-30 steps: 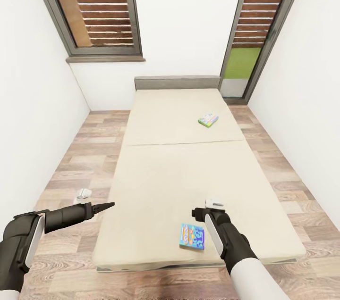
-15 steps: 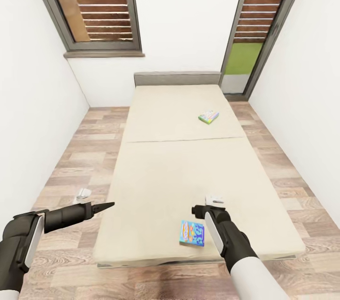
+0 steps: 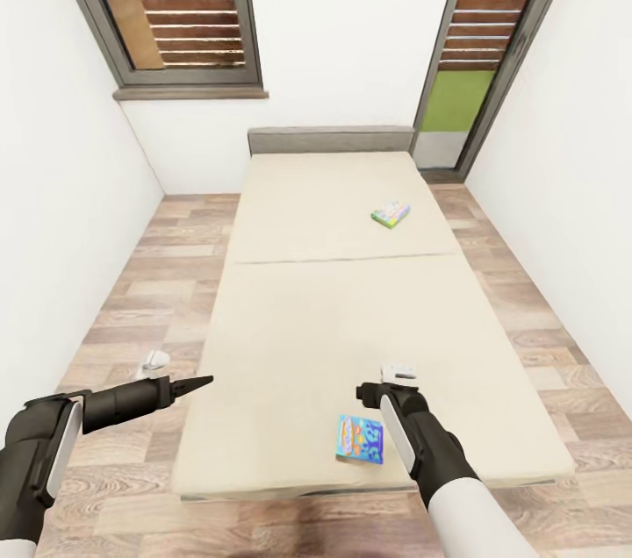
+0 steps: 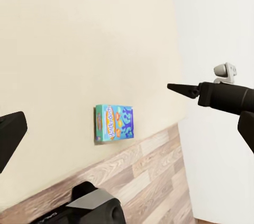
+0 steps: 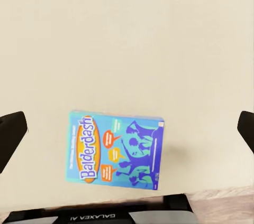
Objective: Put all the toys in the child's room - the three board games (two on the bed and one on the table), the two jigsaw puzzles on the table, and the tennis ball on the table - inside the toy box on the table in the child's room.
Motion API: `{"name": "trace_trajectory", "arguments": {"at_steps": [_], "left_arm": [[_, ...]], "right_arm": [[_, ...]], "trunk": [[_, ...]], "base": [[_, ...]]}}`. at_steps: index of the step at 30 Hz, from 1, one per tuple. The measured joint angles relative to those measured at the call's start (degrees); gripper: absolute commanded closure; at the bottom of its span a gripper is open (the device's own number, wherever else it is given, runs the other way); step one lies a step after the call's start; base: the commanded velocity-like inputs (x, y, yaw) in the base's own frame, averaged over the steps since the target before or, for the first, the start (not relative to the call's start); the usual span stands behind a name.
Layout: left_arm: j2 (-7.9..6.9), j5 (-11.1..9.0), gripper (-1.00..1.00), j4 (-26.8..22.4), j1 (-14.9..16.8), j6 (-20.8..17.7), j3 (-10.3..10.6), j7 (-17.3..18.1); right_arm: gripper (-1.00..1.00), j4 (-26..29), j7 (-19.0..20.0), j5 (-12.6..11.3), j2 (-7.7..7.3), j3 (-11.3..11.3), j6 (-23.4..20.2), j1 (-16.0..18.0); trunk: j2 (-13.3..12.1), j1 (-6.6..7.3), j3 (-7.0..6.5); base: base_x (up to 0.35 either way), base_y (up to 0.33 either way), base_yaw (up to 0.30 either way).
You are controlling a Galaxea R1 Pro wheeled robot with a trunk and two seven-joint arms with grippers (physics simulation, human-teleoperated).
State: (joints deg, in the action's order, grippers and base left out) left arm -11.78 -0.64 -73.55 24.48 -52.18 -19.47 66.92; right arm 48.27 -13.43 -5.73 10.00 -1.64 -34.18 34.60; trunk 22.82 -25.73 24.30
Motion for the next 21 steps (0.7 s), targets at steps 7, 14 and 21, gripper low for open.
{"name": "trace_trajectory", "arguments": {"at_steps": [7,14,21], "left_arm": [[-0.07,-0.1,-1.00,0.0,0.0,0.0,-0.1,0.1],[-0.08,-0.1,-1.00,0.0,0.0,0.0,-0.1,0.1],[-0.12,-0.1,-1.00,0.0,0.0,0.0,-0.1,0.1]], "right_arm": [[-1.00,-0.1,0.0,0.0,0.00,0.0,0.0,0.0],[-1.00,-0.2,0.1,0.0,0.00,-0.1,0.1,0.0],[-1.00,-0.8,0.1,0.0,0.00,-0.1,0.2,0.0]], "trunk": [[0.0,-0.02,0.66],[0.0,-0.02,1.32],[0.0,-0.02,1.98]], "base": [[0.107,0.018,0.000],[0.010,0.002,0.000],[0.001,0.000,0.000]]}}
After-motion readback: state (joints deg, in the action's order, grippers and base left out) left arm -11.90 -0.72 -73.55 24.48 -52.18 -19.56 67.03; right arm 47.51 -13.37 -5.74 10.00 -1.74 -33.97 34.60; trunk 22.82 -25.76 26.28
